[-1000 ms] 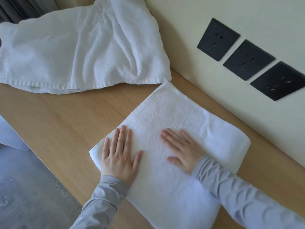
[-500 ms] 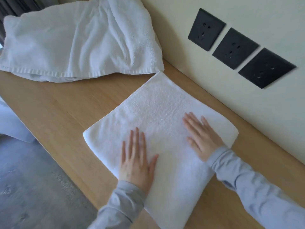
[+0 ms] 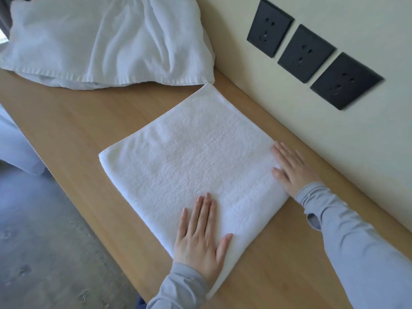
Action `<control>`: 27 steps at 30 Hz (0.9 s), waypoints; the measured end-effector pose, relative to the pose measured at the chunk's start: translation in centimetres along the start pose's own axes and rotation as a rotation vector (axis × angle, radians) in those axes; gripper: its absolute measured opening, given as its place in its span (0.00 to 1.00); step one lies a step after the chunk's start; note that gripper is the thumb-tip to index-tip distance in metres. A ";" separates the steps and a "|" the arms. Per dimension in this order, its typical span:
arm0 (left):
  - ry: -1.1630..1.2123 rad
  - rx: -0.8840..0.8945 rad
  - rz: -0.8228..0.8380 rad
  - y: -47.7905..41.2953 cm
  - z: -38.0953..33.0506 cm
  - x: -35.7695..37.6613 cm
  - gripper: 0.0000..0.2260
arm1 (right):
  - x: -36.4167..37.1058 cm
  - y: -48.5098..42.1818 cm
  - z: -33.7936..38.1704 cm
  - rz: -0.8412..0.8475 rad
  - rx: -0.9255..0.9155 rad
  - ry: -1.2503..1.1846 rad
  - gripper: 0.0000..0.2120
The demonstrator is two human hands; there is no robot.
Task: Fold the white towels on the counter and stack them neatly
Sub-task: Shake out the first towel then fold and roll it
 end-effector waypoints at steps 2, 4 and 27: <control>-0.006 0.007 0.009 -0.2 0.0 -0.5 0.31 | -0.1 -0.9 -1.7 0.022 0.110 -0.083 0.36; 0.045 0.034 -0.024 -0.4 0.0 -1.3 0.31 | -0.2 -1.8 -2.7 0.007 0.228 -0.173 0.33; 1.023 -1.314 -0.398 -2.6 10.9 -5.0 0.18 | -1.5 -14.2 2.3 0.273 0.670 -0.499 0.47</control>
Point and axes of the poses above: each hand's wrist, its own y-axis away from the middle knuckle, its own x-axis out of the palm, z = x × y, the point moved 3 cm from there along -y, towards the middle knuckle, and after that the axes turned 8 degrees about -z, right-handed, at the moved point
